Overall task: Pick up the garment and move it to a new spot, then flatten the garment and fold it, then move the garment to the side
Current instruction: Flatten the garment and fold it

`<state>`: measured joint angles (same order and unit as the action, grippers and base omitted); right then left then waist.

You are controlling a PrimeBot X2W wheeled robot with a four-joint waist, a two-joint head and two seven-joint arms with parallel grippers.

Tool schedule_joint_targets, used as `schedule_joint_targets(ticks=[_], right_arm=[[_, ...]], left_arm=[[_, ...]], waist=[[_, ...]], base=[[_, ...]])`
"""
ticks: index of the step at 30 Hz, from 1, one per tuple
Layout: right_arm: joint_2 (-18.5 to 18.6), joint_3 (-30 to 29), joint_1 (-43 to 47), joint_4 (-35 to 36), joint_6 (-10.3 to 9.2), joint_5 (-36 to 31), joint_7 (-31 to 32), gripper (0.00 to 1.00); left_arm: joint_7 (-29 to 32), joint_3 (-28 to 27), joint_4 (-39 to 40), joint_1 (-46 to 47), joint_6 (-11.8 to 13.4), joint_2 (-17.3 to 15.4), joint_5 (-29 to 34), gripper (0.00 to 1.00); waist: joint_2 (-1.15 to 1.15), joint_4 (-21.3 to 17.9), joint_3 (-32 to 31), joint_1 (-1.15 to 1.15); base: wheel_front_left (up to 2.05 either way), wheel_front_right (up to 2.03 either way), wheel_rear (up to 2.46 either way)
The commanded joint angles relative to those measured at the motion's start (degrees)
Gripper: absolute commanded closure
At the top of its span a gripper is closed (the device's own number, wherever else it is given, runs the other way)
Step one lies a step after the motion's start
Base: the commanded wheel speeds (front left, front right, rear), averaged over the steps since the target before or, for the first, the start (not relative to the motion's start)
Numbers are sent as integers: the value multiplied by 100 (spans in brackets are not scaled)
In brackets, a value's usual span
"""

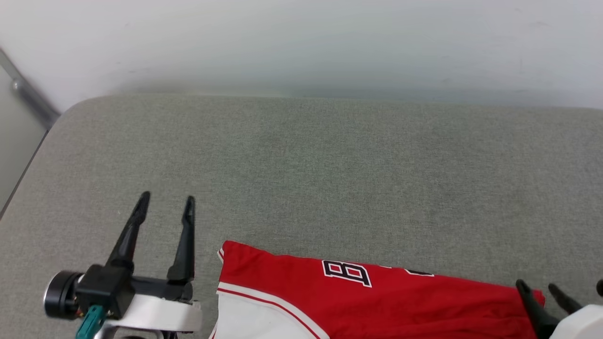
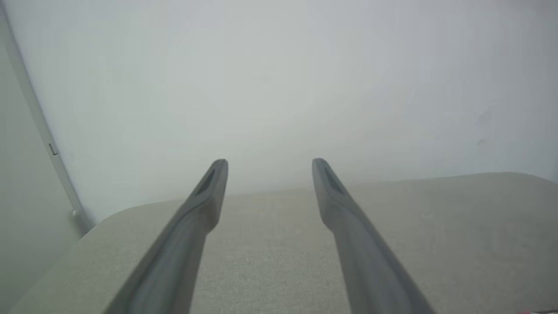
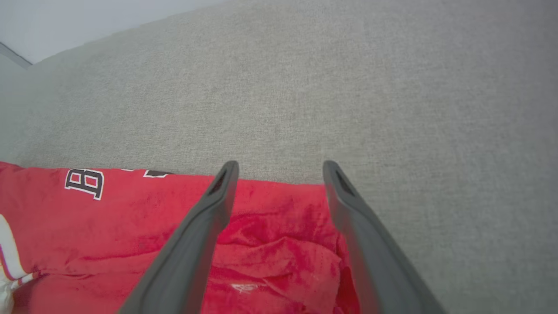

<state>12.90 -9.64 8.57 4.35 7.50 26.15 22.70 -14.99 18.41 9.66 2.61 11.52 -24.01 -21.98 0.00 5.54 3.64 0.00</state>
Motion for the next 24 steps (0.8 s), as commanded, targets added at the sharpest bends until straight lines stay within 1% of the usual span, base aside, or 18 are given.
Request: schedule_joint_targets(ticks=[1,3,5,7,9,13,15,16,22,23,24], right_arm=[[-161,-96,106,-18,-2,-14,94,0],[-357,-293,187,-57,-2,-50,249,0],[-529,-465,251,-111,-2,-96,423,0],[-619,-682,305,-178,-2,-200,584,0],[-686,-899,348,-264,-1,-327,744,0],[-796,-1171,310,-445,-2,-417,970,0],[-871,-1166,263,-566,-2,-321,1105,0],[-871,-1166,263,-566,-2,-321,1105,0],[-874,-860,199,-863,0,-80,1217,0],[-863,-636,177,-1061,7,79,1291,0],[-858,-531,187,-1129,8,141,1325,0]], left_arm=[[-22,-203,93,-197,-23,159,183,0],[-23,-477,209,-412,-136,405,433,0],[-24,-605,179,-595,-367,569,649,0],[-24,-701,85,-687,-605,691,794,0],[-24,-831,-47,-692,-822,862,810,0],[-25,-1029,-252,-592,-1237,1084,989,0],[-25,-1178,-325,-564,-1446,1225,1117,0],[-25,-1178,-325,-564,-1446,1225,1117,0],[-25,-1380,-436,-489,-1703,1442,1285,0],[-25,-1434,-466,-455,-1781,1506,1336,0],[-25,-1449,-474,-445,-1800,1523,1351,0]], waist=[[0,-13,34,0],[0,0,78,0],[0,25,129,0],[0,51,184,0],[0,93,229,0],[0,164,295,0],[0,187,337,0],[0,187,337,0],[0,224,433,0],[0,256,470,0],[0,268,479,0]], base=[[0,0,0],[0,0,0],[0,0,0],[0,0,0],[0,0,0],[0,0,0],[0,0,0],[0,0,0],[0,0,0],[0,0,0],[0,0,0]])
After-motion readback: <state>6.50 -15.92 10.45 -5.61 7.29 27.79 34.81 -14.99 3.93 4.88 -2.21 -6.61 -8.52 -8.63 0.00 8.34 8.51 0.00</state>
